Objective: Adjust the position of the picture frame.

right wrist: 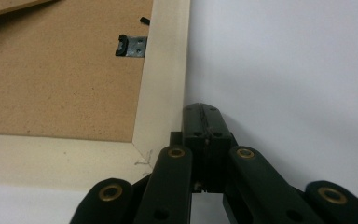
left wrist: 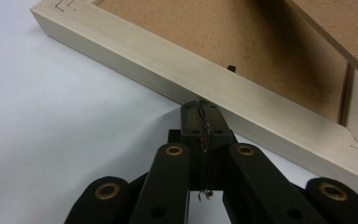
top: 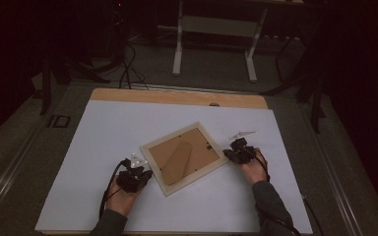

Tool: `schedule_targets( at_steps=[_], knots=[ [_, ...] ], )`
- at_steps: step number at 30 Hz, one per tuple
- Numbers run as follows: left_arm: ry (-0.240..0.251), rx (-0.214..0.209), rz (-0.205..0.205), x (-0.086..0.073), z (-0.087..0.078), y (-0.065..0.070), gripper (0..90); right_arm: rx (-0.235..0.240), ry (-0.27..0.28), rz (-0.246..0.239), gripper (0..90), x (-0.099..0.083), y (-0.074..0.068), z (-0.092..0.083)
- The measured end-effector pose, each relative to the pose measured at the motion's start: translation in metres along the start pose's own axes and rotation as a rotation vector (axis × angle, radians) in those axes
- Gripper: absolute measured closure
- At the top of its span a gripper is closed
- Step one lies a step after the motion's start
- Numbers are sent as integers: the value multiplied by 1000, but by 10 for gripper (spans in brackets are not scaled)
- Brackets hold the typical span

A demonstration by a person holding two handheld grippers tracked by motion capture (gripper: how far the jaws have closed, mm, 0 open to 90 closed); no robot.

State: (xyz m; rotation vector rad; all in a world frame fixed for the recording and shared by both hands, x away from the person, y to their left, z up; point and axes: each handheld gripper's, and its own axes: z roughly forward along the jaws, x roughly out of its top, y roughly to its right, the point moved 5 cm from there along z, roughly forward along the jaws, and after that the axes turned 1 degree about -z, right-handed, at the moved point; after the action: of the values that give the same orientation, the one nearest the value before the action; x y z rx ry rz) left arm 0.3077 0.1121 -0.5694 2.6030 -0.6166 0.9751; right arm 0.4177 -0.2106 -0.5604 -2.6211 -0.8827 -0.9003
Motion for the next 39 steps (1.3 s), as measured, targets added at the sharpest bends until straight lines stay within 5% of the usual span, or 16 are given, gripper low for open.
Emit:
schedule_targets(
  at_steps=[13,21,39],
  knots=[
    [4,-32,6,-7,-4,7,900,20,5,-4,900,-10,-4,-7],
    [-1,-2,41,-8,-5,11,900,31,11,-5,900,-19,-7,-14],
    [10,1,-3,-3,-1,3,900,67,67,71,900,-37,-12,-23]
  ],
)
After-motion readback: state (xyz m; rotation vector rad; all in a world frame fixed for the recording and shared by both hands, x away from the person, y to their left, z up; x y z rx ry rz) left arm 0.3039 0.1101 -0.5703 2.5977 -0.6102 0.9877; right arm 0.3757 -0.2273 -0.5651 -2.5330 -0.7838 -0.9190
